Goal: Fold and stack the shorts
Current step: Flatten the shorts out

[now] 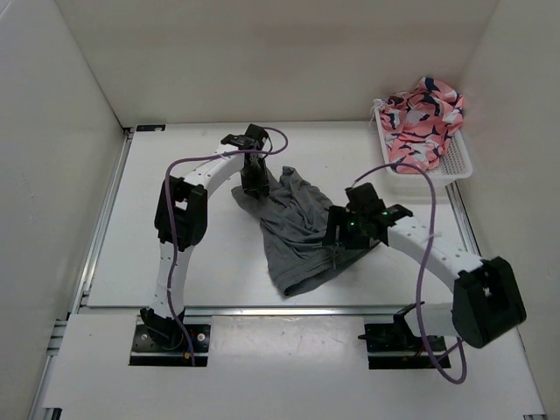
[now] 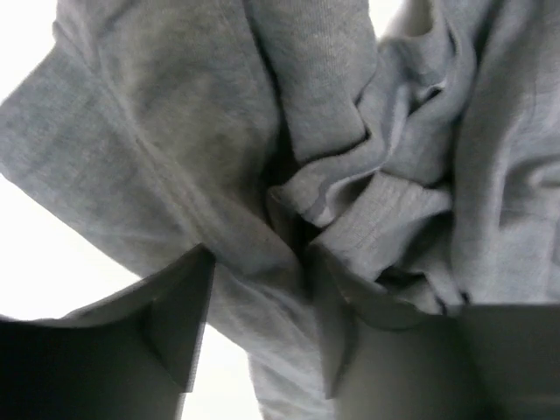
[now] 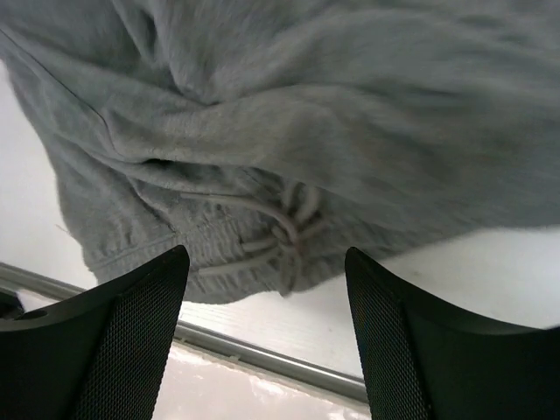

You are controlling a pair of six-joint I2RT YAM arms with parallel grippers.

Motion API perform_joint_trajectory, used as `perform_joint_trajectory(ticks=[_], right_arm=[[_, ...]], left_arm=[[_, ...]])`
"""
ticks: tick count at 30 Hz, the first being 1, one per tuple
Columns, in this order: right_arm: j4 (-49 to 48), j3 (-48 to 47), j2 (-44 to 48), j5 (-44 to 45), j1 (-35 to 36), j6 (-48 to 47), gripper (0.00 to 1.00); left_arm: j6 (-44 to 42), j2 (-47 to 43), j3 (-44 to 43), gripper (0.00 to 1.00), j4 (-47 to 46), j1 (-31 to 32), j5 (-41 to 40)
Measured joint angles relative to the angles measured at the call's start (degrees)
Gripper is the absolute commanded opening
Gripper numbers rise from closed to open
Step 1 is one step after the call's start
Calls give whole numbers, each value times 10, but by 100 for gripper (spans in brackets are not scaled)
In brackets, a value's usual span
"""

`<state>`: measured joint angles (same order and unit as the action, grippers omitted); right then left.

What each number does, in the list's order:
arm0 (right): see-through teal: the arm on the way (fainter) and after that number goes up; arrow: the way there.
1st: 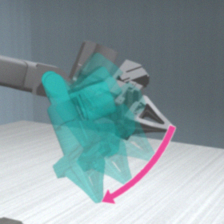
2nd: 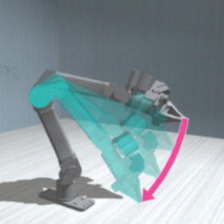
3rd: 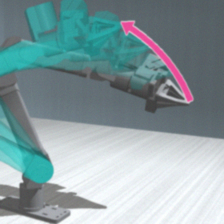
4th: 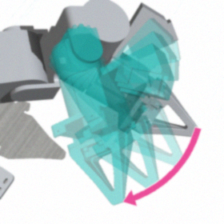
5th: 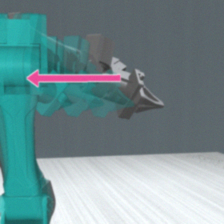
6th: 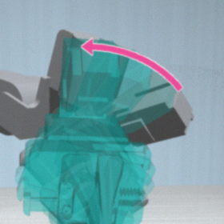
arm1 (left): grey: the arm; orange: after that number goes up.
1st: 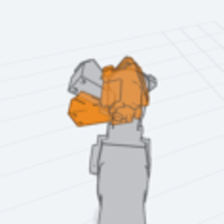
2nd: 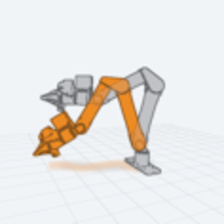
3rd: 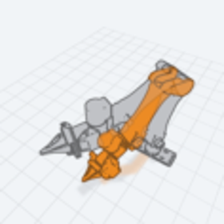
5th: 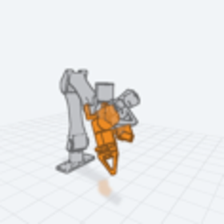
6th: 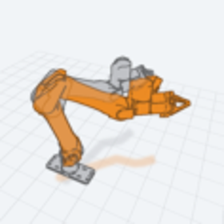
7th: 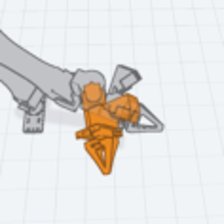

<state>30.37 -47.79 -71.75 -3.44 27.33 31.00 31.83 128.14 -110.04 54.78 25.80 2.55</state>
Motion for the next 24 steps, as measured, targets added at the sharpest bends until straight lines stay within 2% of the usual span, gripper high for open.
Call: perform_joint_trajectory(ticks=[2, 4, 5, 7, 10, 15, 18, 24], right_arm=[[-16, 0, -45, 0, 25, 4, 77], [-31, 0, -83, 3, 40, 9, 75], [-37, 0, -102, 6, 48, 11, 72], [-49, 0, -130, 9, 59, 14, 48], [-64, -2, -168, 23, 78, 22, 0], [-44, -29, -165, 69, 87, 31, 0], [-7, -79, -147, 106, 66, 6, 0], [35, -301, -144, 168, -17, -74, 0]], left_arm=[[4, 4, -1, 20, 3, -2, -1], [4, 6, -1, 10, 6, -2, -2], [4, 6, -1, 10, 7, -2, -2], [4, 5, -3, 10, 10, -2, -2], [3, 5, -3, 10, 14, -2, -3], [-2, -6, -9, 10, 38, -6, -15], [-7, -15, -44, 10, 64, -15, -17], [-14, -21, -249, 10, 110, -80, -10]])
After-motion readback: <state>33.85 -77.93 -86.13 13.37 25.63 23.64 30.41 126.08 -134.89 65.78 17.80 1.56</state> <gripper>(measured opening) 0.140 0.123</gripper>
